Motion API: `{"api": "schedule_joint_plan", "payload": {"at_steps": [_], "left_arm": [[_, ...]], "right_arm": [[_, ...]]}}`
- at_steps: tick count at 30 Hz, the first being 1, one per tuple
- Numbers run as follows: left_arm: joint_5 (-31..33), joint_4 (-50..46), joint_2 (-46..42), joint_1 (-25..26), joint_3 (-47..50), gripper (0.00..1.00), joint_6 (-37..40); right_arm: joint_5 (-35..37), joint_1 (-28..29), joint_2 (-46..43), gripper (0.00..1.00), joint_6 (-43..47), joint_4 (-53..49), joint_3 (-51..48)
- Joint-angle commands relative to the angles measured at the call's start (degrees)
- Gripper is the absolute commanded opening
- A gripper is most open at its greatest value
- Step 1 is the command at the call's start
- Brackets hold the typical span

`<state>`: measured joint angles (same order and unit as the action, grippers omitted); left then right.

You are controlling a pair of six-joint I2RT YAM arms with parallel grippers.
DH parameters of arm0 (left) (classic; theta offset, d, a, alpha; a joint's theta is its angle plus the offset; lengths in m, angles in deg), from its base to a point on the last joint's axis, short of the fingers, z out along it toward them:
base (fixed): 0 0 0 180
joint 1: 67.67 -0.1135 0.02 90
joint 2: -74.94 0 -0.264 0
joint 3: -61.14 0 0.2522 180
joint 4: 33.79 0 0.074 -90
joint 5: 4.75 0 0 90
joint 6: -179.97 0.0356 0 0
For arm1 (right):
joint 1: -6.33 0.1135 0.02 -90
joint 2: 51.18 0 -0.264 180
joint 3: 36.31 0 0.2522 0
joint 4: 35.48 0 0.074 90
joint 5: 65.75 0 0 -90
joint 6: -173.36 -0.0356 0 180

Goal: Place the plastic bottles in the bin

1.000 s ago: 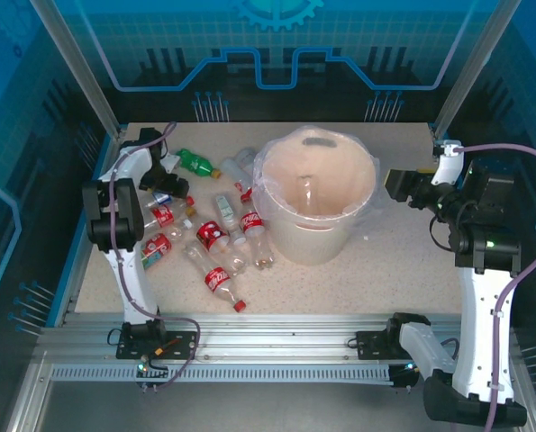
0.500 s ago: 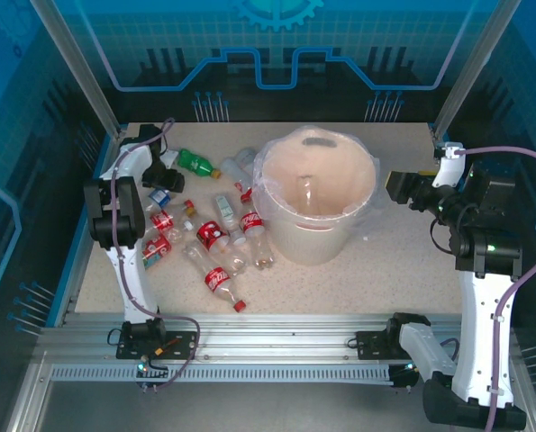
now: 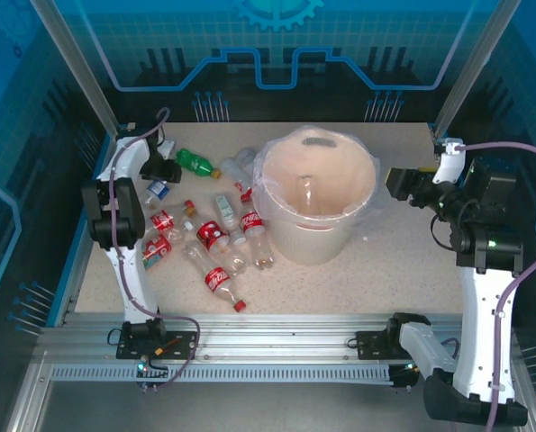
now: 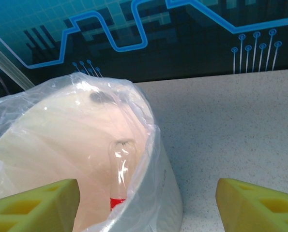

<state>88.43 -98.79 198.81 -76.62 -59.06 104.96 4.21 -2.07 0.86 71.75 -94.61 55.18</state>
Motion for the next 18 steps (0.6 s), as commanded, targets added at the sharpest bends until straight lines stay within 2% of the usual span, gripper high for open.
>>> {"api": "schedule_joint_plan", "payload": {"at_steps": [1, 5, 10, 13, 15, 18], "left_arm": [[-3.4, -5.6, -8.2, -0.5, -4.9, 0.58, -7.0], [-10.5, -6.3, -16.6, -0.5, -3.1, 0.58, -12.3], [-21.4, -2.2, -27.0, -0.5, 3.6, 0.58, -20.4], [-28.8, 5.2, -32.9, -0.4, 9.9, 0.56, -28.7], [-34.2, 13.7, -37.0, -0.4, 15.5, 0.55, -36.7], [-36.2, 21.3, -41.6, -0.4, 20.0, 0.55, -44.6]], "right_arm": [[-1.8, 3.2, 0.6, 0.75, -1.2, 2.8, 5.0], [-1.2, 10.9, 3.1, 0.75, -3.3, 6.9, 8.1], [3.0, 24.8, 9.4, 0.75, -1.7, 12.0, 12.3], [3.5, 31.1, 14.7, 0.75, -0.6, 14.8, 15.7], [2.7, 34.5, 18.7, 0.75, -0.6, 17.5, 17.5], [2.0, 39.1, 24.8, 0.75, 0.1, 18.8, 21.4]]}}
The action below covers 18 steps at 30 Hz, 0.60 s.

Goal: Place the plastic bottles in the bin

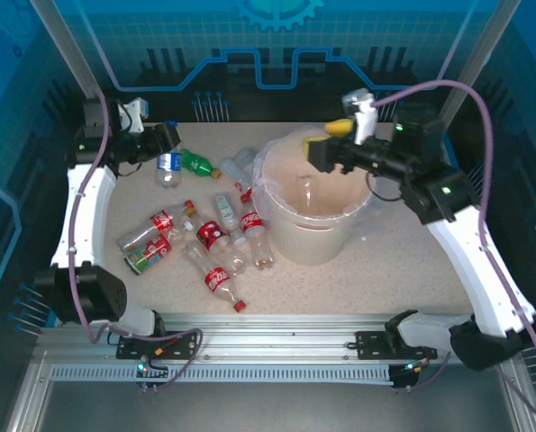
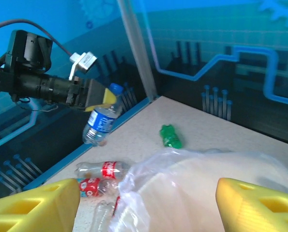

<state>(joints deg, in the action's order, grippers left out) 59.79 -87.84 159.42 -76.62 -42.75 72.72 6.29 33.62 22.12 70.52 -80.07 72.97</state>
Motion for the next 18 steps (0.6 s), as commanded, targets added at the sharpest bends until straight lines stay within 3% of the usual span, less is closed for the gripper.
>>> {"api": "schedule_joint_plan", "payload": {"at_steps": [1, 9, 18], "left_arm": [[-6.9, 11.2, -3.4, -0.3, 4.0, 0.54, -13.4], [-11.2, 26.8, -9.0, 1.3, 9.1, 0.50, -28.6], [-8.9, 33.7, -10.1, 10.2, 9.1, 0.50, -32.3]], "right_arm": [[-0.3, 4.9, 5.4, 0.75, 1.8, 4.3, 5.0], [-3.7, 12.2, 18.5, 0.75, 0.5, 7.1, 13.4], [-6.0, 12.9, 26.9, 0.79, -4.7, 11.1, 17.1]]}}
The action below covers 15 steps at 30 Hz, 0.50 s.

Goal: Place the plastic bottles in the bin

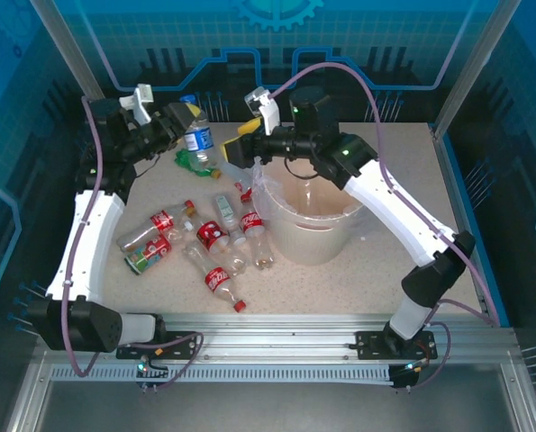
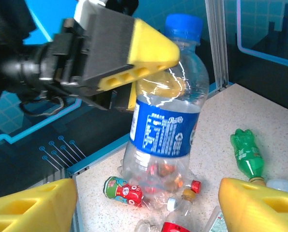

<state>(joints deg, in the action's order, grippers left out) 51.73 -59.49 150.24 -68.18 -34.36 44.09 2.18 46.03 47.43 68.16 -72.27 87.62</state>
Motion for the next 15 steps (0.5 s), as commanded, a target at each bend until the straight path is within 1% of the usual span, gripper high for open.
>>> {"api": "schedule_joint_plan", "payload": {"at_steps": [1, 4, 9, 12, 15], "left_arm": [[-0.7, 6.5, -0.8, 2.7, 0.9, 0.50, -4.2], [-0.6, 9.4, -0.6, 4.4, 1.6, 0.49, -5.9], [-0.5, 11.7, -0.5, 5.8, 2.2, 0.48, -7.3], [-0.5, 11.8, -0.1, 6.1, 2.4, 0.48, -7.2], [-0.5, 11.6, 0.2, 6.1, 2.4, 0.48, -7.1]], "right_arm": [[-2.3, 0.5, 2.7, 0.80, -2.5, 3.3, 3.1], [-2.0, 0.5, 4.6, 0.83, -3.1, 3.2, 4.0], [-1.5, 0.2, 6.8, 0.82, -3.4, 3.2, 4.5], [-2.4, -0.1, 7.5, 0.77, -4.7, 3.9, 4.7], [-2.5, -0.2, 7.3, 0.69, -5.0, 4.4, 4.5]]}}
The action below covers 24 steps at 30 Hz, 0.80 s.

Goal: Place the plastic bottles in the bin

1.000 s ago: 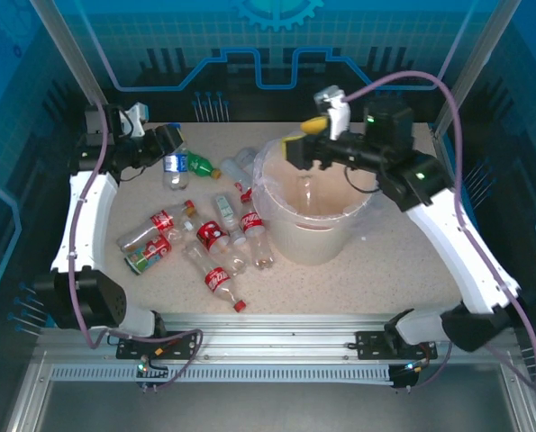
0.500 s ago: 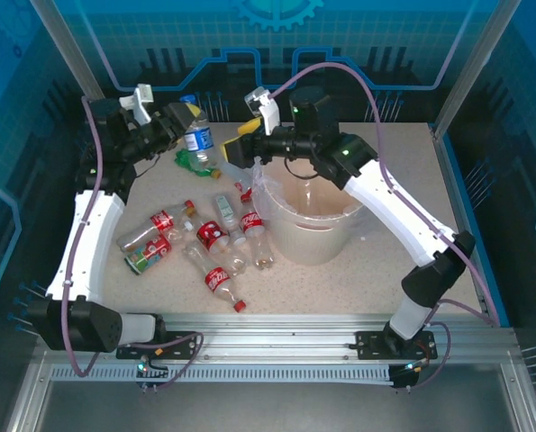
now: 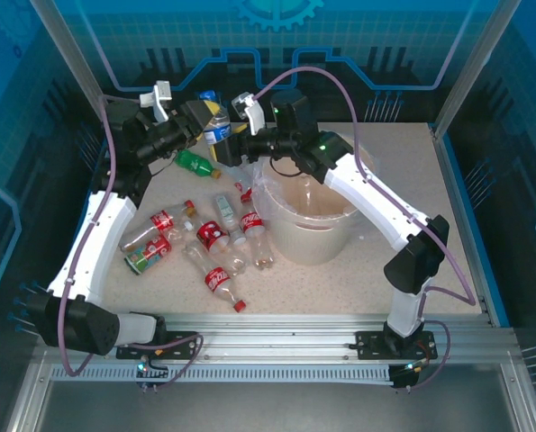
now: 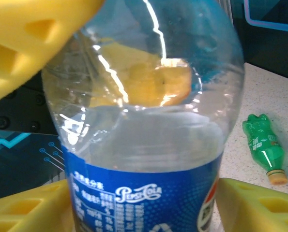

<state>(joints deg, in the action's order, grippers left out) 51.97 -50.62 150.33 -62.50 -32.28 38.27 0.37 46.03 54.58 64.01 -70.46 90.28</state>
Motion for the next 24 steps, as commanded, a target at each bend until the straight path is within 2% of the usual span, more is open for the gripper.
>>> {"api": "schedule_joint_plan", "payload": {"at_steps": [1, 4, 7, 11, 14, 15, 19, 24], "left_arm": [[-0.7, 2.9, 0.2, 0.5, 0.4, 0.48, -1.3], [-0.8, 2.7, 0.2, 0.5, 0.2, 0.49, -1.1], [-0.8, 1.7, 0.1, 0.5, -0.1, 0.55, -0.4], [-1.0, 1.6, -0.6, 0.0, -0.1, 0.76, 1.5], [-2.6, 5.8, -1.7, -2.5, 1.7, 0.94, -1.3], [-3.1, 7.0, -2.2, -3.6, 2.4, 0.97, -2.4], [-2.7, 4.7, -4.5, -8.8, 4.5, 0.99, -2.5], [2.7, -7.1, -3.2, -11.6, 5.1, 0.99, 5.4]], "right_arm": [[-0.9, -0.2, 0.0, 0.67, -0.9, 2.7, 1.6], [-1.0, -0.5, -0.4, 0.62, -0.9, 3.3, 1.0], [-1.5, -0.8, -0.6, 0.57, -1.2, 3.8, 0.9], [-1.7, -1.2, -1.0, 0.57, -1.1, 4.2, 1.8], [-1.7, -1.6, -1.9, 0.57, -0.7, 3.7, 2.9], [-1.6, -1.8, -2.3, 0.57, -0.6, 3.6, 3.0], [-0.7, -3.0, -5.0, 0.56, 0.2, 2.1, 3.1], [1.2, -5.7, -9.7, 0.56, 2.8, -5.9, 2.8]]}}
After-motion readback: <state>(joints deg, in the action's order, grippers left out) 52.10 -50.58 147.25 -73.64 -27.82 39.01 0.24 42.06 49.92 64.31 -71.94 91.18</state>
